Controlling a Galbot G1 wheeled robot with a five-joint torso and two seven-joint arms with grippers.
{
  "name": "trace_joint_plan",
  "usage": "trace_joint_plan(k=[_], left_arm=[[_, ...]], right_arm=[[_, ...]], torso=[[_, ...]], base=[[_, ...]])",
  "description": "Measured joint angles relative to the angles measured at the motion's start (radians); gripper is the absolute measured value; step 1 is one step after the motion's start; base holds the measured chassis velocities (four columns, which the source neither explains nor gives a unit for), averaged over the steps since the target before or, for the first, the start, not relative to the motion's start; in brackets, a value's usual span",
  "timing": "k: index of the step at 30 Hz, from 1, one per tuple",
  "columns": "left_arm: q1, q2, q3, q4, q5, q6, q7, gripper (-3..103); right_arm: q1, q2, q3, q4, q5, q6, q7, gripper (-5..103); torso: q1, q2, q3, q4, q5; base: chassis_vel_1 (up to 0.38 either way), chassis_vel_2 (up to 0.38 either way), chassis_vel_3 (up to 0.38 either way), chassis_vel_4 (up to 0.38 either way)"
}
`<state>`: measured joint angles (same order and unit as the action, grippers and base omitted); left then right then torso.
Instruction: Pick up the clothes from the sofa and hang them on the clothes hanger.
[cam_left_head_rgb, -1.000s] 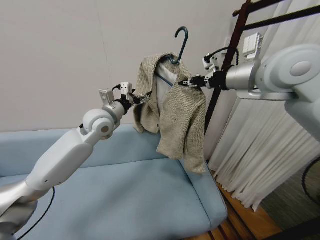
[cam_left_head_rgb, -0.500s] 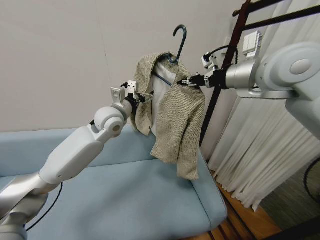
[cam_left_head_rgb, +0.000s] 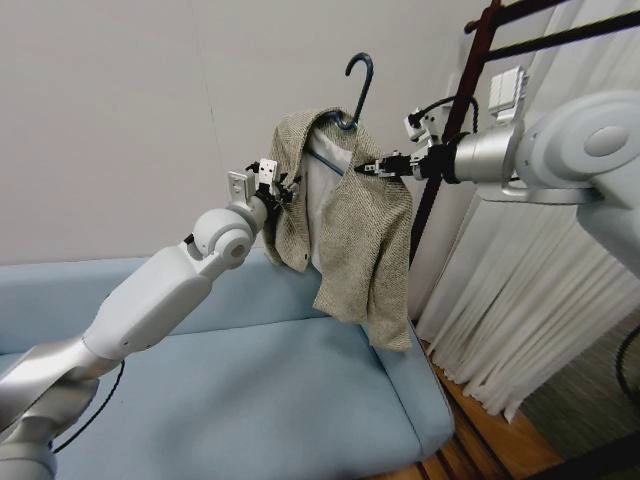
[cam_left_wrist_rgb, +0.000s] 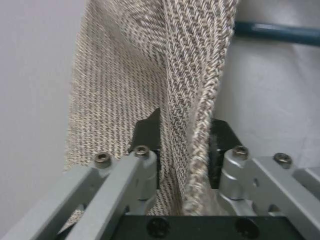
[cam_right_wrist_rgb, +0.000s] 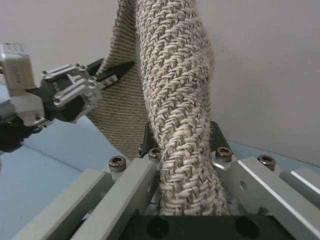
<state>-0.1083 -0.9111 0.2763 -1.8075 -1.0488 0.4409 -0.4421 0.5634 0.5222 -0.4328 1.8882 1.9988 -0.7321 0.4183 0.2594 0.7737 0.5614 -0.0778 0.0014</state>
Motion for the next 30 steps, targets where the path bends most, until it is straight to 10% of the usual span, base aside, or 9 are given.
trace_joint_plan(k=[6, 21, 30], left_arm=[[-0.02, 0.017, -0.008, -0.034, 0.0, 0.009, 0.009, 2], [-0.17, -0.018, 0.029, -0.119, -0.03, 0.074, 0.012, -1], [-0.13, 0.034, -0.04, -0.125, -0.029, 0.241, 0.015, 30]], right_arm=[[-0.003, -0.003, -0.003, -0.014, -0.024, 0.0, 0.0, 6], [-0.026, -0.058, 0.007, -0.013, -0.061, 0.001, -0.039, 5], [-0.03, -0.072, 0.012, -0.01, -0.102, 0.001, -0.091, 5]], torso=[[0.0, 0.0, 0.0, 0.0001, -0.0001], [0.0, 0.0, 0.0, -0.0004, 0.0004], [0.0, 0.0, 0.0, -0.0002, 0.0001]], base=[[0.0, 0.0, 0.0, 0.0], [0.0, 0.0, 0.0, 0.0], [0.0, 0.0, 0.0, 0.0]])
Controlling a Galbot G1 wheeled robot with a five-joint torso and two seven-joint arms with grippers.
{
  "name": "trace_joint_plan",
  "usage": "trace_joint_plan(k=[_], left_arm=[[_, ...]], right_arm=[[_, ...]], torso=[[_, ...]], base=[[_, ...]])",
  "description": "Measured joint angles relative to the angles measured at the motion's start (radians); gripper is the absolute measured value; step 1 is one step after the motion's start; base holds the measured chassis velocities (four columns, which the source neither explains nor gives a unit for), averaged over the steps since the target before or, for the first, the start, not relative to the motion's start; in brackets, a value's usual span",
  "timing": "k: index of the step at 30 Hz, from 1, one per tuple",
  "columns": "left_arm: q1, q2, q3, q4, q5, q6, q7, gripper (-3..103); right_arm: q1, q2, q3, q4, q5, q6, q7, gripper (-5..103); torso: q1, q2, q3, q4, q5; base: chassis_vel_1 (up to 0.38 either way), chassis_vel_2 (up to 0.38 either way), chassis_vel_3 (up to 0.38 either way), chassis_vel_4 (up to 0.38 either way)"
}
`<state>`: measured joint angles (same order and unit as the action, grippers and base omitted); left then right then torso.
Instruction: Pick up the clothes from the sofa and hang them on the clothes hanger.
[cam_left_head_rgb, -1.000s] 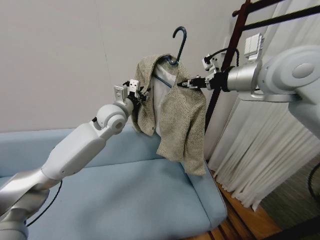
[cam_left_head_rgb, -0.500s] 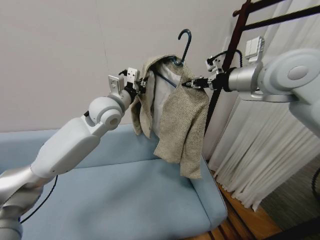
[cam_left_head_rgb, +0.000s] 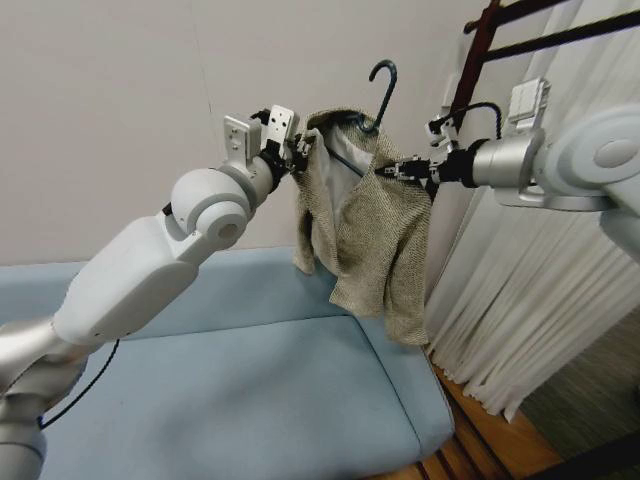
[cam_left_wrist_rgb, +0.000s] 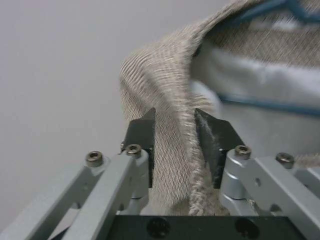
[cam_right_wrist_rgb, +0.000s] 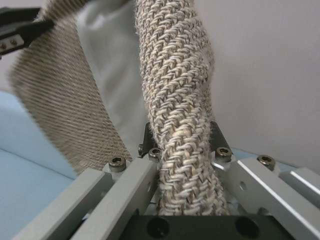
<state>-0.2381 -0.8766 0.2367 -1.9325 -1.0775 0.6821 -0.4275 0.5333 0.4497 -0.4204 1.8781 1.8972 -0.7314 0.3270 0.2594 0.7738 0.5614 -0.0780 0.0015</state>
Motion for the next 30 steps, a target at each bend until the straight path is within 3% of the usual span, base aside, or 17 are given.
trace_joint_plan(k=[3, 4, 5, 9, 11, 12, 14, 16, 18, 19, 21, 23, 26, 29, 30], left_arm=[[0.061, 0.063, -0.056, -0.014, 0.02, 0.055, 0.098, 45], [0.084, 0.08, -0.063, -0.016, 0.024, 0.059, 0.111, 45], [0.084, 0.08, -0.063, -0.016, 0.024, 0.059, 0.111, 45], [0.182, 0.134, -0.108, -0.018, 0.03, 0.061, 0.128, 68], [0.198, 0.143, -0.117, -0.018, 0.03, 0.061, 0.128, 68], [0.221, 0.161, -0.135, -0.017, 0.026, 0.037, 0.129, 78], [0.231, 0.168, -0.144, -0.017, 0.017, 0.019, 0.129, 78], [0.259, 0.189, -0.178, -0.018, -0.047, -0.038, 0.127, 89], [0.31, 0.224, -0.234, -0.026, -0.166, -0.144, 0.119, 97], [0.31, 0.224, -0.234, -0.026, -0.166, -0.144, 0.119, 97], [0.363, 0.259, -0.283, -0.039, -0.216, -0.207, 0.116, 99], [0.455, 0.316, -0.355, -0.065, -0.241, -0.261, 0.106, 100], [0.542, 0.349, -0.434, -0.087, -0.243, -0.278, 0.101, 100], [0.762, 0.384, -0.636, -0.139, -0.241, -0.284, 0.094, 100], [0.789, 0.385, -0.662, -0.149, -0.239, -0.284, 0.094, 100]], right_arm=[[0.007, 0.009, 0.006, -0.01, 0.001, 0.0, 0.019, 5], [0.013, 0.012, 0.009, -0.012, 0.015, 0.0, 0.036, 5], [0.013, 0.012, 0.009, -0.012, 0.015, 0.0, 0.036, 5], [0.067, 0.034, 0.025, -0.011, 0.14, 0.0, 0.143, 5], [0.084, 0.044, 0.032, -0.01, 0.188, 0.0, 0.175, 5], [0.112, 0.059, 0.045, -0.011, 0.269, 0.0, 0.228, 5], [0.128, 0.068, 0.053, -0.014, 0.319, 0.0, 0.262, 5], [0.149, 0.096, 0.094, -0.026, 0.451, 0.0, 0.379, 5], [0.132, 0.134, 0.207, -0.045, 0.693, 0.003, 0.587, 5], [0.132, 0.134, 0.207, -0.045, 0.693, 0.003, 0.587, 5], [0.097, 0.135, 0.269, -0.046, 0.777, 0.003, 0.652, 5], [0.048, 0.094, 0.302, -0.025, 0.771, 0.011, 0.675, 5], [0.024, 0.06, 0.307, -0.012, 0.726, 0.015, 0.679, 5], [-0.037, -0.017, 0.312, 0.009, 0.547, 0.018, 0.65, 5], [-0.051, -0.032, 0.314, 0.014, 0.516, 0.018, 0.638, 5]], torso=[[0.0, 0.0, 0.0, 0.0007, -0.0001], [0.0, 0.0, 0.0, 0.0005, -0.0002], [0.0, 0.0, 0.0, 0.0005, -0.0002], [0.0, 0.0, 0.0, 0.0002, -0.0003], [0.0, 0.0, 0.0, -0.0001, -0.0003], [0.0, 0.0, 0.0, -0.0001, -0.0004], [0.0, 0.0, 0.0, 0.0, -0.0005], [0.0, 0.0, 0.0, 0.0002, -0.0005], [0.0, 0.0, 0.0, 0.0003, -0.0008], [0.0, 0.0, 0.0, 0.0003, -0.0008], [0.0, 0.0, 0.0, 0.0002, -0.0006], [0.0, 0.0, 0.0, 0.0005, 0.0002], [0.0, 0.0, 0.0, -0.0001, 0.0], [0.0, 0.0, 0.0, 0.0006, -0.0006], [0.0, 0.0, 0.0, 0.0007, -0.0006]], base=[[0.0, 0.0, 0.0, 0.0], [0.0, 0.0, 0.0, 0.0], [0.0, 0.0, 0.0, 0.0], [0.0, 0.0, 0.0, 0.0], [0.0, 0.0, 0.0, 0.0], [0.0, 0.0, 0.0, 0.0], [0.0, 0.0, 0.0, 0.0], [0.0, 0.0, 0.0, 0.0], [0.0, 0.0, 0.0, 0.0], [0.0, 0.0, 0.0, 0.0], [0.0, 0.0, 0.0, 0.0], [0.0, 0.0, 0.0, 0.0], [0.0, 0.0, 0.0, 0.0], [0.0, 0.0, 0.0, 0.0], [0.0, 0.0, 0.0, 0.0]])
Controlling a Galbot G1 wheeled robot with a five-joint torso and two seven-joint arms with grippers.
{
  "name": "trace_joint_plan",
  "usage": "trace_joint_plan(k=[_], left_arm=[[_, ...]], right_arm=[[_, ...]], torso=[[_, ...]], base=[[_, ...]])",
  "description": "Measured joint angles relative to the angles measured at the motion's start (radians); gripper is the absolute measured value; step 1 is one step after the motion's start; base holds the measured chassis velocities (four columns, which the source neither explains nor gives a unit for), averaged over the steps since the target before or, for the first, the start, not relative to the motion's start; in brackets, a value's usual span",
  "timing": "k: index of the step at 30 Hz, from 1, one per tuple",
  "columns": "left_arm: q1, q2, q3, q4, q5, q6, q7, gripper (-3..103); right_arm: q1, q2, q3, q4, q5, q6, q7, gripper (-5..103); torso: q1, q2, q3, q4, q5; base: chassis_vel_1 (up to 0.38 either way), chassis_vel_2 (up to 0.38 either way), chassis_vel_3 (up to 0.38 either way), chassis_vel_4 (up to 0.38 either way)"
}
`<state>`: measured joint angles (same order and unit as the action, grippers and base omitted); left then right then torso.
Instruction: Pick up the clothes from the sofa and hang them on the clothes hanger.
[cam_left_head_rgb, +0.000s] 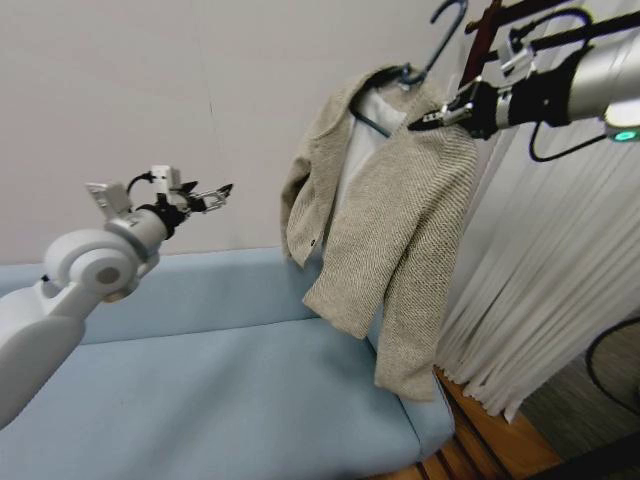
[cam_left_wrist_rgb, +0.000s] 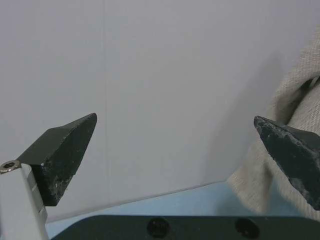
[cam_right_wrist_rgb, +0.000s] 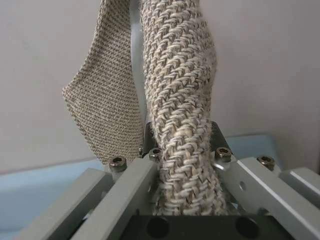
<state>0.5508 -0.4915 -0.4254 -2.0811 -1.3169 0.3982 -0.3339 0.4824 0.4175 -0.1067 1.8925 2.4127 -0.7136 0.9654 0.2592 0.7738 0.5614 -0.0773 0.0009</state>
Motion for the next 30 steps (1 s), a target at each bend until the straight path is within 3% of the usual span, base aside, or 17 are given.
trace_joint_plan(k=[1, 3, 5, 7, 9, 11, 14, 20, 22, 24, 26, 27, 29, 30], left_arm=[[0.0, 0.0, 0.0, 0.0, 0.0, 0.0, 0.0, 100], [0.059, -0.015, -0.057, -0.027, 0.003, 0.006, -0.023, 100], [0.057, -0.045, -0.051, -0.02, 0.01, 0.023, -0.023, 100], [0.063, -0.049, -0.056, -0.021, 0.018, 0.03, -0.016, 100], [0.1, -0.052, -0.095, -0.035, 0.029, 0.037, -0.016, 100], [0.118, -0.052, -0.115, -0.041, 0.031, 0.038, -0.02, 100], [0.143, -0.05, -0.144, -0.049, 0.037, 0.043, -0.023, 100], [0.138, -0.054, -0.133, -0.051, 0.05, 0.051, -0.024, 100], [0.143, -0.062, -0.126, -0.053, 0.062, 0.054, -0.023, 100], [0.151, -0.069, -0.124, -0.053, 0.069, 0.055, -0.021, 100], [0.153, -0.071, -0.124, -0.054, 0.071, 0.055, -0.021, 100], [0.16, -0.073, -0.124, -0.056, 0.075, 0.055, -0.019, 100], [0.169, -0.075, -0.123, -0.059, 0.08, 0.056, -0.015, 100], [0.169, -0.075, -0.123, -0.059, 0.08, 0.056, -0.015, 100]], right_arm=[[0.0, 0.0, 0.0, 0.0, 0.0, 0.0, 0.0, 5], [-0.04, -0.082, 0.008, 0.02, -0.077, 0.001, -0.032, 5], [-0.058, -0.188, 0.024, 0.036, -0.087, -0.002, -0.044, 5], [-0.061, -0.222, 0.027, 0.035, -0.09, -0.005, -0.048, 5], [-0.062, -0.255, 0.018, 0.015, -0.096, -0.01, -0.052, 5], [-0.063, -0.259, 0.008, 0.005, -0.099, -0.012, -0.049, 5], [-0.06, -0.264, -0.026, -0.013, -0.11, -0.015, -0.04, 5], [-0.045, -0.255, -0.063, -0.034, -0.186, -0.016, -0.061, 5], [-0.032, -0.244, -0.085, -0.069, -0.284, -0.016, -0.095, 5], [-0.032, -0.244, -0.111, -0.09, -0.407, -0.017, -0.176, 5], [-0.033, -0.244, -0.122, -0.094, -0.448, -0.017, -0.208, 5], [-0.038, -0.24, -0.15, -0.107, -0.539, -0.017, -0.281, 5], [-0.051, -0.219, -0.18, -0.123, -0.661, -0.013, -0.35, 5], [-0.051, -0.219, -0.18, -0.123, -0.661, -0.013, -0.35, 5]], torso=[[0.0, 0.0, 0.0, 0.0, 0.0], [0.0, 0.0, 0.0, 0.001, 0.0016], [0.0, 0.0, 0.0, -0.0014, 0.0003], [0.0, 0.0, 0.0, -0.0021, -0.0001], [0.0, 0.0, 0.0, -0.0027, 0.0018], [0.0, 0.0, 0.0, -0.0026, 0.0021], [0.0, 0.0, 0.0, 0.0002, 0.0006], [0.0, 0.0, 0.0, -0.0001, 0.0004], [0.0, 0.0, 0.0, -0.0009, 0.0006], [0.0, 0.0, 0.0, -0.001, 0.0008], [0.0, 0.0, 0.0, -0.001, 0.0007], [0.0, 0.0, 0.0, -0.0012, 0.0005], [0.0, 0.0, 0.0, -0.0006, 0.0006], [0.0, 0.0, 0.0, -0.0006, 0.0006]], base=[[0.0, 0.0, 0.0, 0.0], [0.0, 0.0, 0.0, 0.0], [0.0, 0.0, 0.0, 0.0], [0.0, 0.0, 0.0, 0.0], [-0.022, -0.008, -0.053, -0.032], [-0.006, -0.012, -0.026, -0.012], [0.0, 0.0, 0.0, 0.0], [0.0, 0.0, 0.0, 0.0], [0.0, 0.0, 0.0, 0.0], [0.0, 0.0, 0.0, 0.0], [0.0, 0.0, 0.0, 0.0], [0.0, 0.0, 0.0, 0.0], [0.0, 0.0, 0.0, 0.0], [0.0, 0.0, 0.0, 0.0]])
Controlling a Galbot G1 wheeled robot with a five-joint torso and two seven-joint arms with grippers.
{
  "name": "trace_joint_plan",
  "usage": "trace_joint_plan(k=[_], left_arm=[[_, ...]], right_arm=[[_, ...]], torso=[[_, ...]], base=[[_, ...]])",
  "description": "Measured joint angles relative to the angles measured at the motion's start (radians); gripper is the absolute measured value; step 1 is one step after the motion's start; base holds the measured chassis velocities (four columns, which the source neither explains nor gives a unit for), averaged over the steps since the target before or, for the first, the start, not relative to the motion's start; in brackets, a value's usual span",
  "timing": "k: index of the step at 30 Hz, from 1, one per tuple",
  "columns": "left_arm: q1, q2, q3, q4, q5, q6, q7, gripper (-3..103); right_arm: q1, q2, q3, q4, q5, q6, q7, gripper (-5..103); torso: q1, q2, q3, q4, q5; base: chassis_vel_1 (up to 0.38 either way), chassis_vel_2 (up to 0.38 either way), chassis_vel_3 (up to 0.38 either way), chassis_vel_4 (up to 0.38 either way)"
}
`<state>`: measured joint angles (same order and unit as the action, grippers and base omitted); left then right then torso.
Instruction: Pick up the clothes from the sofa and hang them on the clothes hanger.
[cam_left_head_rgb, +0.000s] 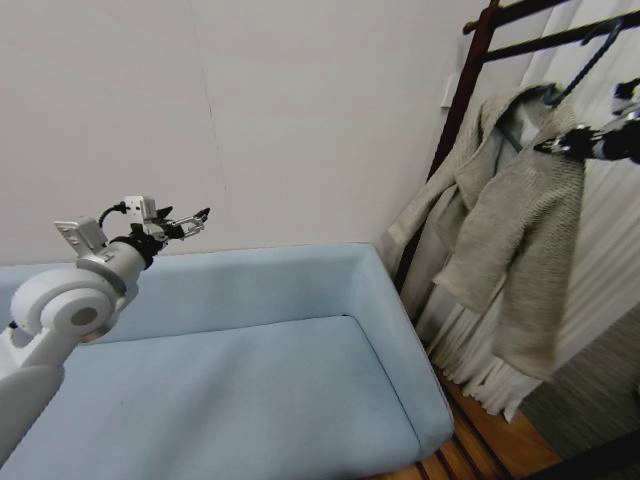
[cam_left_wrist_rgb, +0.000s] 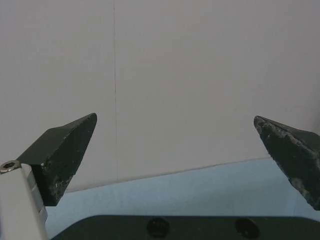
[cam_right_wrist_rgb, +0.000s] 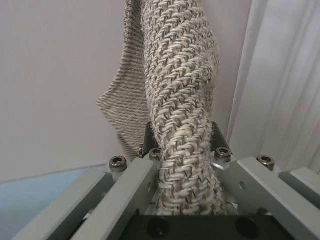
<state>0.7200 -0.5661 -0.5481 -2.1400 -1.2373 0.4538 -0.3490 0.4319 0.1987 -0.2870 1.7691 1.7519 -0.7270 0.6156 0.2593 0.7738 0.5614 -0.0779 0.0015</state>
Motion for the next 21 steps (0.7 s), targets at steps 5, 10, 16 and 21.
trace_joint_plan(k=[5, 10, 16, 21], left_arm=[[0.01, -0.002, 0.013, 0.004, 0.02, 0.001, 0.012, 100], [0.004, -0.006, 0.026, 0.023, 0.034, 0.005, 0.028, 100], [0.0, -0.014, 0.031, 0.048, 0.06, 0.009, 0.048, 100], [0.0, -0.037, 0.031, 0.06, 0.074, 0.014, 0.052, 100]], right_arm=[[-0.001, 0.106, -0.038, -0.062, -0.088, 0.002, 0.039, 5], [0.042, 0.229, -0.101, -0.151, -0.08, -0.002, 0.222, 5], [0.183, 0.27, -0.259, -0.183, 0.078, 0.019, 0.403, 5], [0.401, 0.328, -0.431, -0.207, 0.259, 0.07, 0.583, 5]], torso=[[0.0, 0.0, 0.0, 0.0001, -0.0002], [0.0, 0.0, 0.0, 0.0006, -0.0002], [0.0, 0.0, 0.0, -0.0003, 0.0002], [0.0, 0.0, 0.0, 0.0001, -0.0004]], base=[[0.0, 0.0, 0.0, 0.0], [0.0, 0.0, 0.0, 0.0], [0.0, 0.0, 0.0, 0.0], [0.0, 0.0, 0.0, 0.0]])
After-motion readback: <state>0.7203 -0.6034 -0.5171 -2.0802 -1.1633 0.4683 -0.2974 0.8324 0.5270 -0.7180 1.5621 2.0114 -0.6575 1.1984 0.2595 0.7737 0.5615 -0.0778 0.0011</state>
